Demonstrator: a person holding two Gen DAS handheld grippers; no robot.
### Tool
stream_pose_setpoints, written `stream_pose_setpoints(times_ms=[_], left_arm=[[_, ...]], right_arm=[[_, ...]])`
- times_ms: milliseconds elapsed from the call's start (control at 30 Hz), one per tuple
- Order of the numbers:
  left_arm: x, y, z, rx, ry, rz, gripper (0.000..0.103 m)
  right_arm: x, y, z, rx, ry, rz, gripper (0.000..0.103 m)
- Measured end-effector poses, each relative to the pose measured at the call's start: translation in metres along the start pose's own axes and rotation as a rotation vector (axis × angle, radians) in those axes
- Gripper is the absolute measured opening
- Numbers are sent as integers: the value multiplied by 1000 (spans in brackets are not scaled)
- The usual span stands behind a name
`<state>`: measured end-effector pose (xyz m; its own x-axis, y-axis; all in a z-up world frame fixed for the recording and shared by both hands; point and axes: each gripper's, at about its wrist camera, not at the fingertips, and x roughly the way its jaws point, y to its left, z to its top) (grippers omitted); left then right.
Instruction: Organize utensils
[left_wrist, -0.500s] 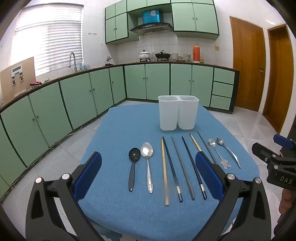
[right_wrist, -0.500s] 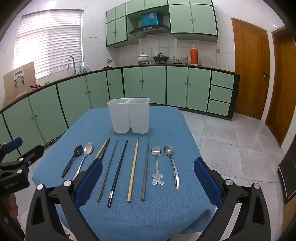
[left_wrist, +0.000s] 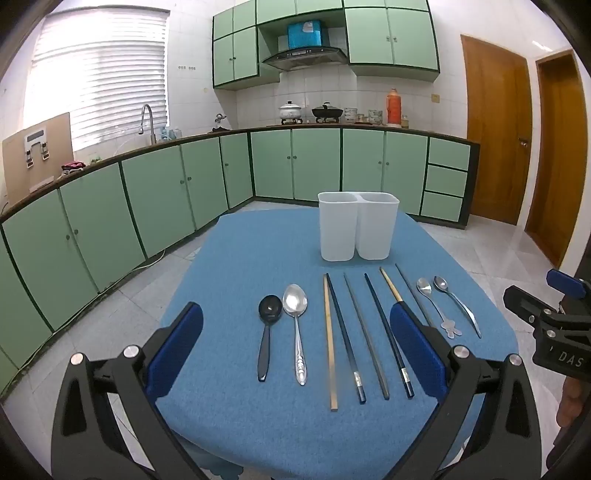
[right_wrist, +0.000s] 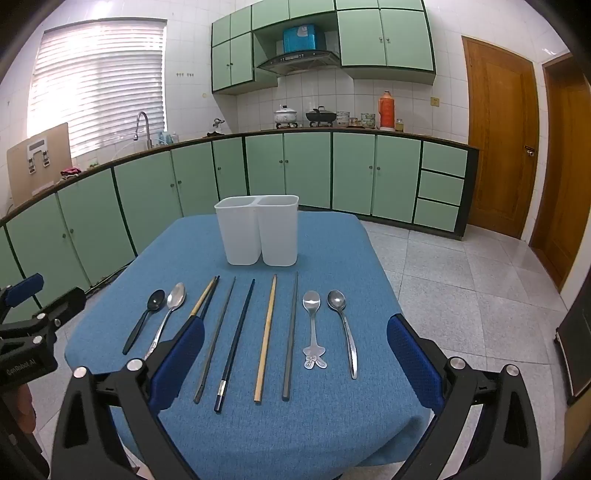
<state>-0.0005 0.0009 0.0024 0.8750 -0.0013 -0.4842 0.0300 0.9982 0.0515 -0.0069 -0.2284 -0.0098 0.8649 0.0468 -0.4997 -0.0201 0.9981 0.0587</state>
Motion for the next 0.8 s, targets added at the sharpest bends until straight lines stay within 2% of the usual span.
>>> stream_pose_setpoints(times_ms=[800], left_arm=[[1,0,-3,-1,-5,2,98]], right_arm=[[0,0,0,-1,0,0,97]])
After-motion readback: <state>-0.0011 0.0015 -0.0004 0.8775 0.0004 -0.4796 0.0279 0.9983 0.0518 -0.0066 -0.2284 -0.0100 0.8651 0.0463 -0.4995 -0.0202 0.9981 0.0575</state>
